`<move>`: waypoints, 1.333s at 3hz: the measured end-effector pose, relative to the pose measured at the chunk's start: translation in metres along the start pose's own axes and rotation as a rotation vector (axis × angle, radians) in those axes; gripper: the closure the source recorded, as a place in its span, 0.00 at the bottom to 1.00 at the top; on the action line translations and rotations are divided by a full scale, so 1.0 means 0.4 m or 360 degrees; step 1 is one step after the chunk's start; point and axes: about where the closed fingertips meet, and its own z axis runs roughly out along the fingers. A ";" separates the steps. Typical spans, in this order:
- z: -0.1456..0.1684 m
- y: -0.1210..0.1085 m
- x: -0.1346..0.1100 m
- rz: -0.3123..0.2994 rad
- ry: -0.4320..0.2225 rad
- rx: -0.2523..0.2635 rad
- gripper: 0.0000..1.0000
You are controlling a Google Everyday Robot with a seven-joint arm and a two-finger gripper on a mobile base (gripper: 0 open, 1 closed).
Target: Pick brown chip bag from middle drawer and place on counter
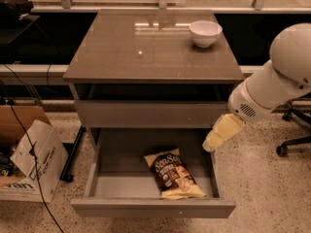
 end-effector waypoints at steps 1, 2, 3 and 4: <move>0.005 -0.002 0.000 0.0008 -0.0003 0.0000 0.00; 0.024 0.001 0.009 0.0057 -0.0051 -0.0010 0.00; 0.104 0.015 0.029 0.0192 -0.0193 -0.0148 0.00; 0.189 0.032 0.036 0.0273 -0.0281 -0.0282 0.00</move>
Offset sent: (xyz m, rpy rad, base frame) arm -0.0001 -0.0013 -0.0218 0.0899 -0.0049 -0.0690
